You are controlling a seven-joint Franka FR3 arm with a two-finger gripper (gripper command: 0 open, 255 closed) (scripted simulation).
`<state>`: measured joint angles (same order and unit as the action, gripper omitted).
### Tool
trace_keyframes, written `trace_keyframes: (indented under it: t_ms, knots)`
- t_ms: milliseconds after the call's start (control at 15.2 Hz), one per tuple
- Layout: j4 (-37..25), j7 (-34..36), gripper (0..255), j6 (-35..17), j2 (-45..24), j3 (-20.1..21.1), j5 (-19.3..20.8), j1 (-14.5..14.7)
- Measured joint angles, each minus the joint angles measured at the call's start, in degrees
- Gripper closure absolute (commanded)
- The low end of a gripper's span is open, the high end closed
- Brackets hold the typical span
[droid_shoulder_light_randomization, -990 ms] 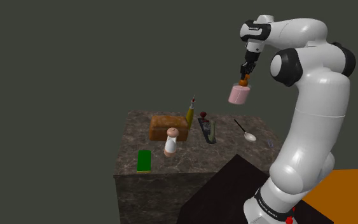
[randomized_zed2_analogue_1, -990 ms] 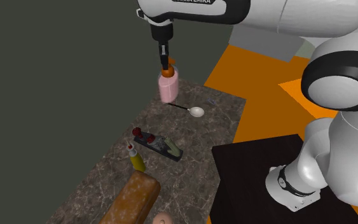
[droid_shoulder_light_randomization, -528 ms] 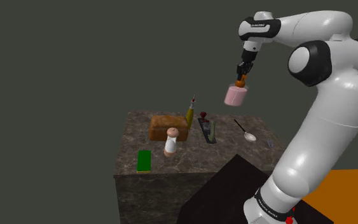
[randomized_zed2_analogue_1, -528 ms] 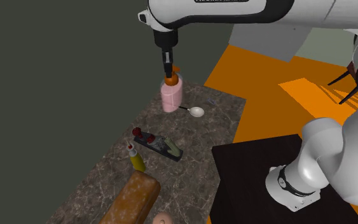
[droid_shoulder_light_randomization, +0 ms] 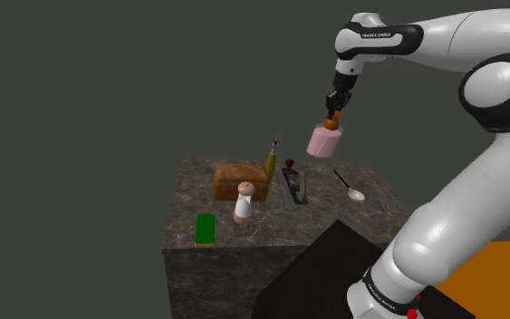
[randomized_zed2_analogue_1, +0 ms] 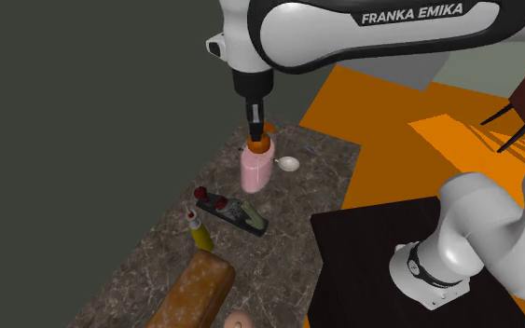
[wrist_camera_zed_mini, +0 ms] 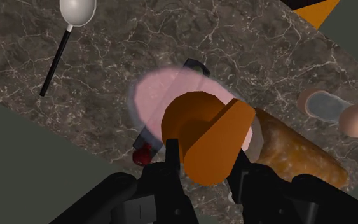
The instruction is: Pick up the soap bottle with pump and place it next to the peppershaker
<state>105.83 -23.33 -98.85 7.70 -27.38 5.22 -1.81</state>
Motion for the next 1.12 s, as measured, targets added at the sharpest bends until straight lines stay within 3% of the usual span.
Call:
trace_keyframes:
  t_ms: [462,1122]
  knots:
    - [10.34,11.12,255,-0.24,9.97,7.04,2.58,2.92]
    - [16.51,25.35,255,1.41,16.74,17.29,0.50,7.33]
